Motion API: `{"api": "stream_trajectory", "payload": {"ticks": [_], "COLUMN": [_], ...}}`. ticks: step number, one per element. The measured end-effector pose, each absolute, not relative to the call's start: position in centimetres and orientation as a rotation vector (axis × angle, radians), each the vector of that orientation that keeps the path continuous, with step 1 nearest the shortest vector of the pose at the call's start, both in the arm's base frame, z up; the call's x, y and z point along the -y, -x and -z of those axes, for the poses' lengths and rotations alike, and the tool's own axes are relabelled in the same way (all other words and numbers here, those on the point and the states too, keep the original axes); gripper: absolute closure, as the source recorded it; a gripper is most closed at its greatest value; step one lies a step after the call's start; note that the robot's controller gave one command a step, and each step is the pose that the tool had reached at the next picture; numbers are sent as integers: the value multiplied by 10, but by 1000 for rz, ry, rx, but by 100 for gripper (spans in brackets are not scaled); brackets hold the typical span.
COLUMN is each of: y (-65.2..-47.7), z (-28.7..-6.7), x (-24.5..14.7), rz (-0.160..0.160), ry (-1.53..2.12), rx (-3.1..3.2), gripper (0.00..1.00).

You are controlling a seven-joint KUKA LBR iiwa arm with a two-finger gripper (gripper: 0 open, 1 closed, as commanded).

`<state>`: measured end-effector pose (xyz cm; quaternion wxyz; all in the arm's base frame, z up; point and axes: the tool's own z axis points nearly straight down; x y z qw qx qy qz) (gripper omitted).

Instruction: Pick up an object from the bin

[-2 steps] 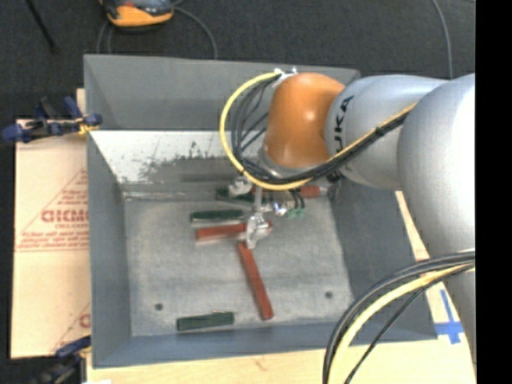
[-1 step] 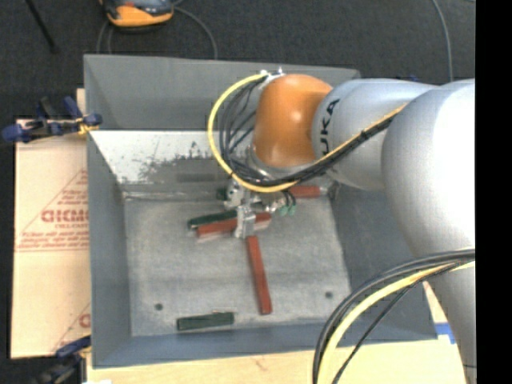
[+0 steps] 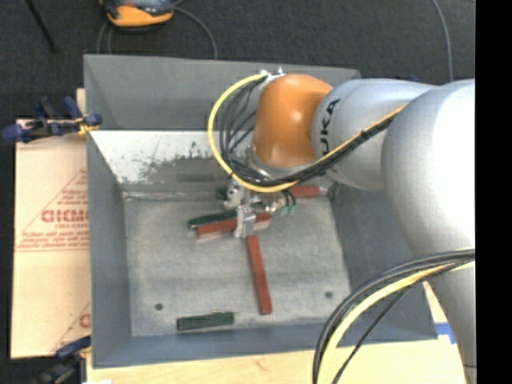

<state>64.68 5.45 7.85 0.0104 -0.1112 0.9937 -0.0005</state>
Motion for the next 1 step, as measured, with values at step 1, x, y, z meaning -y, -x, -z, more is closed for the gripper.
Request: {"api": "stream_trajectory", "payload": {"ticks": [1], "y": [-646], "z": [-82], "x": [-54], "rz": [1], "ry": [347], "rx": [-3106], "gripper": [100]}}
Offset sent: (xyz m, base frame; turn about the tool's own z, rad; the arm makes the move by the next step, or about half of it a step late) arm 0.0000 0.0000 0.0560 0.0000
